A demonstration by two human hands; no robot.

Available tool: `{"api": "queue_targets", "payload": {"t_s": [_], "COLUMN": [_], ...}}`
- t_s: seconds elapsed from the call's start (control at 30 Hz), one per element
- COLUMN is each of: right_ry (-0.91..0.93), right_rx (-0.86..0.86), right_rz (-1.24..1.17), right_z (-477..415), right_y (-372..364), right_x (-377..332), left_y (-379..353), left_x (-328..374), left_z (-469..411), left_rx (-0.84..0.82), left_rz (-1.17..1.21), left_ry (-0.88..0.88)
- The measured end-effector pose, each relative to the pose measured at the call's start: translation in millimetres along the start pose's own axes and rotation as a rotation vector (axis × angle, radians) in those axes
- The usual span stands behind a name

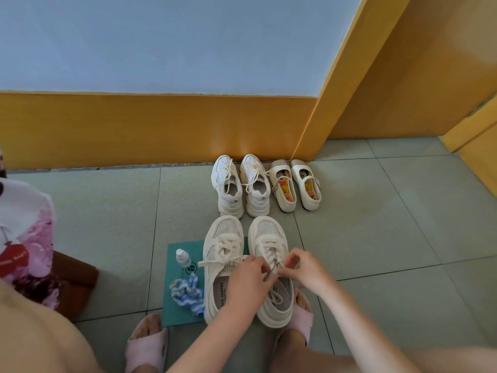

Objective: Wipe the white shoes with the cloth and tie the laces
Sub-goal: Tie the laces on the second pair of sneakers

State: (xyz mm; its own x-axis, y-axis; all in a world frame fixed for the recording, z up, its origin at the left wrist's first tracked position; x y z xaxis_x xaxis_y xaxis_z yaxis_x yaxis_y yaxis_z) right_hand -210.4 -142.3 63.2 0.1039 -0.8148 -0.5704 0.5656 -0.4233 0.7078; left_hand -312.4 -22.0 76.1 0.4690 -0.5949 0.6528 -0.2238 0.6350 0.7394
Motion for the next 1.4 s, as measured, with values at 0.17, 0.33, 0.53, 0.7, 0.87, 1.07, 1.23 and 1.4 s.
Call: {"api": "queue_targets", "payload": {"t_s": [0.17,0.33,0.53,0.7,0.87,1.07,1.23,1.4], "right_ry": [0.109,0.146,0.273,0.443,0.471,0.305,0.149,-0.013], "right_rx": [0.004,0.032,0.045,0.105,0.138,0.214,0.164,0.291], "right_rz": [0.024,0.077,0.113,0.338,0.327,0.015,-0.231,-0.605], "right_z": [0,-1,5,12,13,7,-4,-9], "right_y": [4,2,1,-8,-12,5,38,56], "right_x": [-4,-3,-9,-11,-4,-14,-33,-38], "left_y": [-15,-21,-15,-5,6,15,19,25], "left_x": [0,1,-2,-5,-2,-6,-2,20], "left_z": [0,-3,-4,-9,-22,-28,-41,-63], "left_rx": [0.047,0.115,0.14,0.054,-0.122,-0.233,-0.137,-0.123], "left_rz": [-0.163,-0.197,0.047,0.592,0.881,0.851,0.604,0.376], "left_ry": [-0.004,-0.067,0.059,0.345,0.425,0.247,0.168,0.202]}}
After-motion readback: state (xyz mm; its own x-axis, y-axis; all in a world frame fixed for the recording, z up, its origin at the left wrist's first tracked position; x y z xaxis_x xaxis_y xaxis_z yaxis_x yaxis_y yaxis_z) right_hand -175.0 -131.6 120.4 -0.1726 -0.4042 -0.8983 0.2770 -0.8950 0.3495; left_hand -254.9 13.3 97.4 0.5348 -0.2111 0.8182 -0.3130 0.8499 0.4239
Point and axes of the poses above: each hand's wrist, its own z-axis away from the middle knuckle, its own y-axis out of the back of the hand, x = y × z, the point moved 3 cm from there along -z, towards the middle knuckle, and after that the axes turned 9 degrees about x, right-handed, at the moved point
